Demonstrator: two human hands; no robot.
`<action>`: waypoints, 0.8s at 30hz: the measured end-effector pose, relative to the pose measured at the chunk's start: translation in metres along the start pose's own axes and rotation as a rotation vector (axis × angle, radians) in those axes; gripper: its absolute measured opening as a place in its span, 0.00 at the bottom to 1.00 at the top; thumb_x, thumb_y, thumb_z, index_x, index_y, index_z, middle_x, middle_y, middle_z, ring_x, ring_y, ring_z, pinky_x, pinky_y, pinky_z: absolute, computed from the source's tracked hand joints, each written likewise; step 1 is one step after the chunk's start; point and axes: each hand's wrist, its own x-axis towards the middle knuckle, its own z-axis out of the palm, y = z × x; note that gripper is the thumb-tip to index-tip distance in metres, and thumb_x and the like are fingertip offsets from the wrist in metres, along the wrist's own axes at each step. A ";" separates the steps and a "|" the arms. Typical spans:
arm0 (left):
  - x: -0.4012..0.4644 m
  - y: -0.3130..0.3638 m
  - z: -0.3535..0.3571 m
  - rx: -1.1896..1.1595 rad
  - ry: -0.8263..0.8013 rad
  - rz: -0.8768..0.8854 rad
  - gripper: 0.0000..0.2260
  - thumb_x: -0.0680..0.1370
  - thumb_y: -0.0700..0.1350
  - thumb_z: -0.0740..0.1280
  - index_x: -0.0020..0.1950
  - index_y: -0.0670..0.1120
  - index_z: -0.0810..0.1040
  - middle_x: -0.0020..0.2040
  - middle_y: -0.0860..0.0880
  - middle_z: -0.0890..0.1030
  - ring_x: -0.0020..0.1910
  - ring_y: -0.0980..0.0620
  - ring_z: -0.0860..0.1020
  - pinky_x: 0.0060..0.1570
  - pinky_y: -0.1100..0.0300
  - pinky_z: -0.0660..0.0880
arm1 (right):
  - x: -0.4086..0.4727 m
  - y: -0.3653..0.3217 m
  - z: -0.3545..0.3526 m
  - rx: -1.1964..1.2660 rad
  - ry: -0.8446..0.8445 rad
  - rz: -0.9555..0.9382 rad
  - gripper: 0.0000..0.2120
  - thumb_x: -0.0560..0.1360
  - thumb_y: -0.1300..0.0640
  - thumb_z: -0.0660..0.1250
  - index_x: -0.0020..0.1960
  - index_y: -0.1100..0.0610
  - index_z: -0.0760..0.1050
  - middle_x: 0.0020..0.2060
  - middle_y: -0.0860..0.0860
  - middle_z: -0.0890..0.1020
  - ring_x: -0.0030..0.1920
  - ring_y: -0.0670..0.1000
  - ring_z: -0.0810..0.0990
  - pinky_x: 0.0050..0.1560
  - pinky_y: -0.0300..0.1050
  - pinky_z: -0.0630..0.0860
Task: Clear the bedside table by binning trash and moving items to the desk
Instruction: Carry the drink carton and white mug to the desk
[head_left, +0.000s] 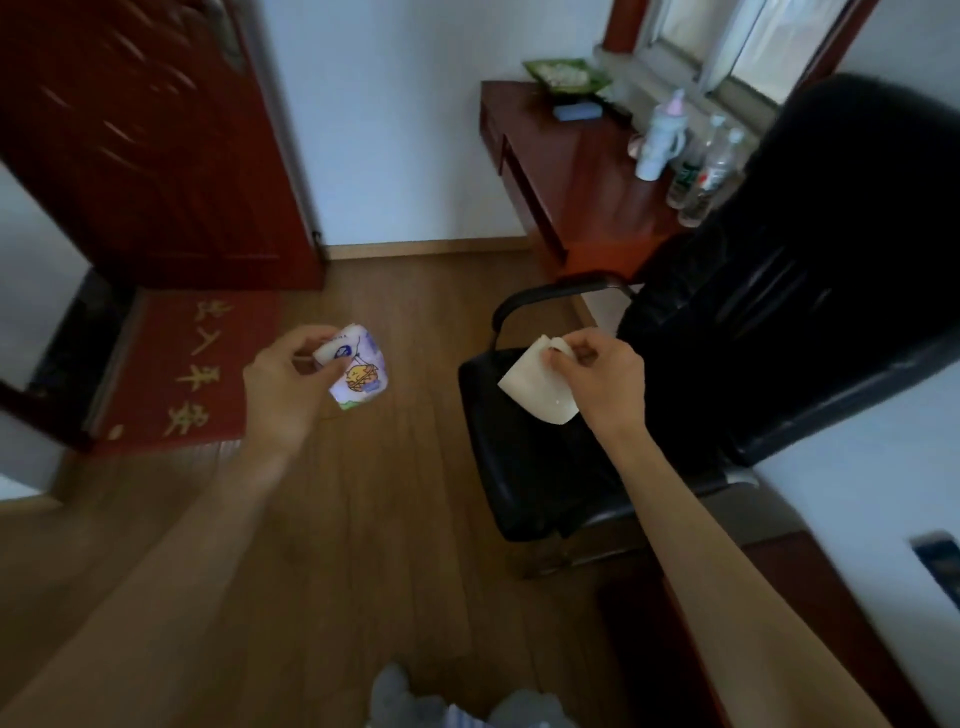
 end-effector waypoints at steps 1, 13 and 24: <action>0.004 -0.007 -0.018 -0.003 0.021 -0.021 0.13 0.71 0.39 0.72 0.47 0.57 0.81 0.42 0.60 0.83 0.43 0.58 0.79 0.46 0.58 0.76 | -0.001 -0.010 0.017 0.000 -0.011 -0.007 0.07 0.72 0.52 0.71 0.46 0.53 0.80 0.39 0.46 0.81 0.42 0.45 0.78 0.42 0.41 0.75; 0.081 -0.067 -0.102 -0.039 0.088 -0.130 0.10 0.72 0.37 0.71 0.52 0.45 0.80 0.43 0.56 0.81 0.37 0.68 0.78 0.35 0.74 0.74 | 0.036 -0.074 0.149 0.025 -0.113 -0.021 0.09 0.72 0.50 0.70 0.49 0.53 0.79 0.43 0.46 0.81 0.43 0.44 0.79 0.37 0.35 0.71; 0.242 -0.095 -0.059 -0.029 0.064 -0.181 0.10 0.72 0.36 0.71 0.51 0.46 0.80 0.43 0.53 0.82 0.35 0.66 0.78 0.33 0.73 0.74 | 0.188 -0.073 0.209 0.096 -0.126 -0.015 0.08 0.72 0.51 0.70 0.50 0.53 0.78 0.45 0.46 0.81 0.44 0.42 0.78 0.37 0.33 0.70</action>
